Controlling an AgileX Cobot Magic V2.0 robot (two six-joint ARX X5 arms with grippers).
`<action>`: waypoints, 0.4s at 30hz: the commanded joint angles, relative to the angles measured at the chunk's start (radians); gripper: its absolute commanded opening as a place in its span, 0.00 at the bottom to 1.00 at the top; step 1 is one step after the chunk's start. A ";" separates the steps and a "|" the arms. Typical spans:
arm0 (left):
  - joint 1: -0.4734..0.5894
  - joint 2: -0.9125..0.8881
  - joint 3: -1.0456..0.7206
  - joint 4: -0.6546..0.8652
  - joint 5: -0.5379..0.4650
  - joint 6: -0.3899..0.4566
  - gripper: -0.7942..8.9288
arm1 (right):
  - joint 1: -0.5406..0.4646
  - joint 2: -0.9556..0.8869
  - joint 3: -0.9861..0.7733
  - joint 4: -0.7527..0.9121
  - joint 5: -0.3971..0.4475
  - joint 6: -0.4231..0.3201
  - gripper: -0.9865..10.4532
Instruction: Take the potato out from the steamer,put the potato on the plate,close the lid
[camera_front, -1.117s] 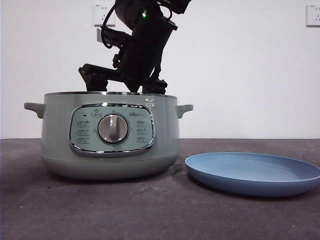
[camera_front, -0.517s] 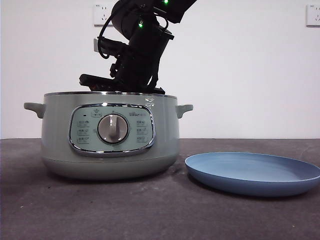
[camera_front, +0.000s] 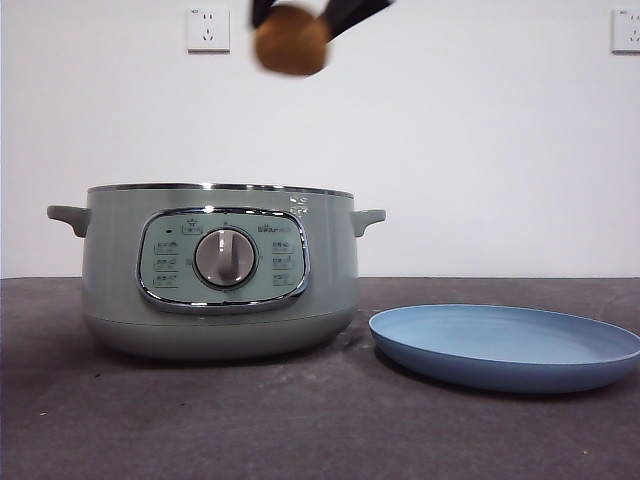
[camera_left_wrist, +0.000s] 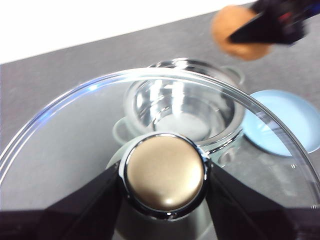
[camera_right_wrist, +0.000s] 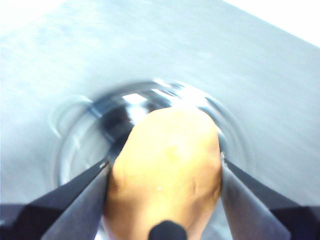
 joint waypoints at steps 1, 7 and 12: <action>0.002 -0.008 0.006 0.053 0.003 0.008 0.07 | -0.039 -0.056 -0.005 -0.105 0.006 -0.015 0.07; 0.002 -0.008 0.006 0.053 0.017 0.008 0.07 | -0.159 -0.198 -0.141 -0.227 0.005 -0.024 0.07; 0.002 -0.008 0.006 0.055 0.039 0.008 0.07 | -0.226 -0.301 -0.395 -0.104 -0.003 -0.014 0.07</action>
